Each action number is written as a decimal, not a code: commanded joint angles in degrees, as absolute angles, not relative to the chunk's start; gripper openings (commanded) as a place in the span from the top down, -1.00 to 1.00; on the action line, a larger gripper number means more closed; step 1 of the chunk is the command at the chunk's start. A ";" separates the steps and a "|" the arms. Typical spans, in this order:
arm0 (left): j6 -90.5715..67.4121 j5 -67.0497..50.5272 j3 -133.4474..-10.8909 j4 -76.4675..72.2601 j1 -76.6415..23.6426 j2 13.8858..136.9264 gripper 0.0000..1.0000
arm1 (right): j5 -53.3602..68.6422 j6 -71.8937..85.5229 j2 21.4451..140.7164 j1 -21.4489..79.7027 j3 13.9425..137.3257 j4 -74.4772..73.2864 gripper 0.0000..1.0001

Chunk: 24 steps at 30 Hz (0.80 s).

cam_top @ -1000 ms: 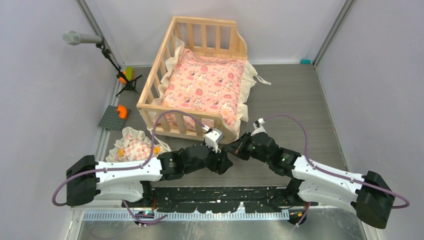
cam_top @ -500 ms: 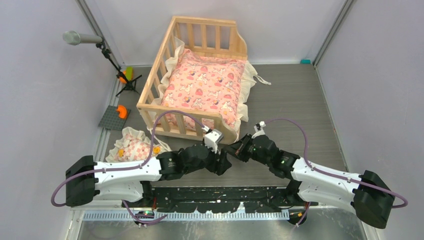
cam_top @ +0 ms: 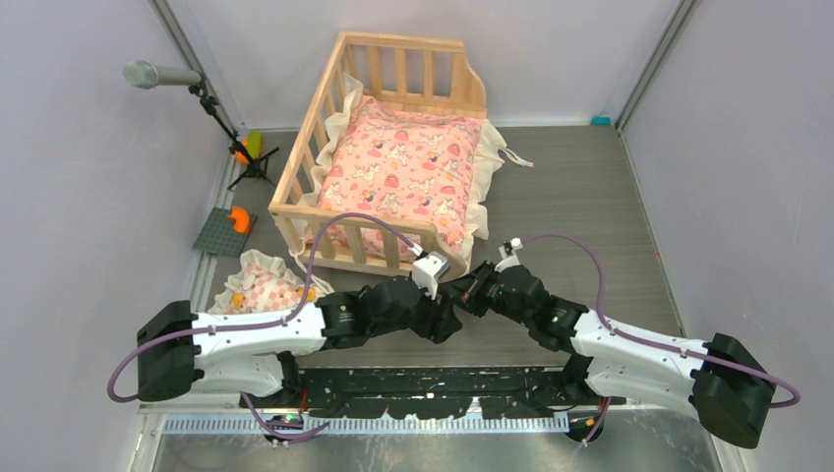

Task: Set up the pet bed
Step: Cross the ropes on the bed frame.

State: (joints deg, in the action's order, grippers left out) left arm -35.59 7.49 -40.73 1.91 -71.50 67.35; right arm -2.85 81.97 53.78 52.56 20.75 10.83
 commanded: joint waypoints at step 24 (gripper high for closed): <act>-31.54 -3.14 -43.35 10.18 -72.29 58.97 -0.18 | -4.13 84.46 52.60 52.69 18.56 15.51 0.99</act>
State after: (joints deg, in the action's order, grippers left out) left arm -34.22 -0.91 -44.36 9.74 -72.05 64.49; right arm -2.94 84.14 53.23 52.56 18.41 12.53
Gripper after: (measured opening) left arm 0.589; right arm 0.035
